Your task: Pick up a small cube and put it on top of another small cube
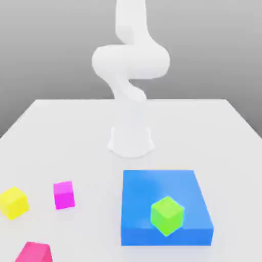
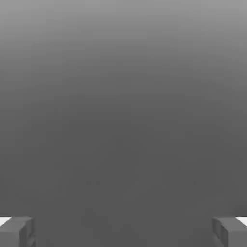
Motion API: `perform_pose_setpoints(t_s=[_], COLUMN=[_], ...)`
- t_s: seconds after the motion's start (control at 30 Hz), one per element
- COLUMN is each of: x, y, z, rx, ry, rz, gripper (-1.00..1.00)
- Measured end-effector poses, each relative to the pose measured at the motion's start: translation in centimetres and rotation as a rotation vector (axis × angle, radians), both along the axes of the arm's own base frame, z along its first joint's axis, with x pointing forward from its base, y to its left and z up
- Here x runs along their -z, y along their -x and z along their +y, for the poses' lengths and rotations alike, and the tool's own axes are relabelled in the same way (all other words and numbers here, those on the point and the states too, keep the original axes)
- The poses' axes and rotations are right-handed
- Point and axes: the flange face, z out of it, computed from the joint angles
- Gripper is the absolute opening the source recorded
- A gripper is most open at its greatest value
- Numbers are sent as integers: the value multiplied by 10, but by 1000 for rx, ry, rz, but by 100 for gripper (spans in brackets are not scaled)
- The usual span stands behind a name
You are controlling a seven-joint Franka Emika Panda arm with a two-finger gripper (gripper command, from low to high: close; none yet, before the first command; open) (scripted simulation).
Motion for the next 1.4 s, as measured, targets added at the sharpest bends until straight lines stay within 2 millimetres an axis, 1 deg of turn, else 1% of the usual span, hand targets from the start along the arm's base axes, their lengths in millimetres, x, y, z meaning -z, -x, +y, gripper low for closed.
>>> perform_pose_setpoints(t_s=[0.13, 0.3, 0.43, 0.57, 0.7, 0.8, 0.9, 1.0, 1.07, 1.13, 1.17, 1.33, 1.37, 1.4], x=[51, 122, 185, 251, 319, 370, 420, 469, 499, 530, 543, 543, 550, 545], y=[-49, -97, -125, -144, -152, -153, -147, -136, -133, -132, -131, -131, -131, -131], z=[-24, -53, -78, -104, -132, -149, -167, -187, -193, -194, -194, -194, -194, -194], rx=[0, 11, 26, 50, 79, 94, 114, 135, 139, 140, 141, 140, 141, 141], ry=[-28, -55, -69, -77, -78, -71, -59, -43, -37, -36, -36, -37, -37, -37], rz=[102, 222, 316, 409, 502, 571, 642, 712, 730, 735, 736, 737, 737, 737], gripper=[0, 0, 0, 0, 0, 0, 0, 0, 0, 0, -100, -100, -100, -100])
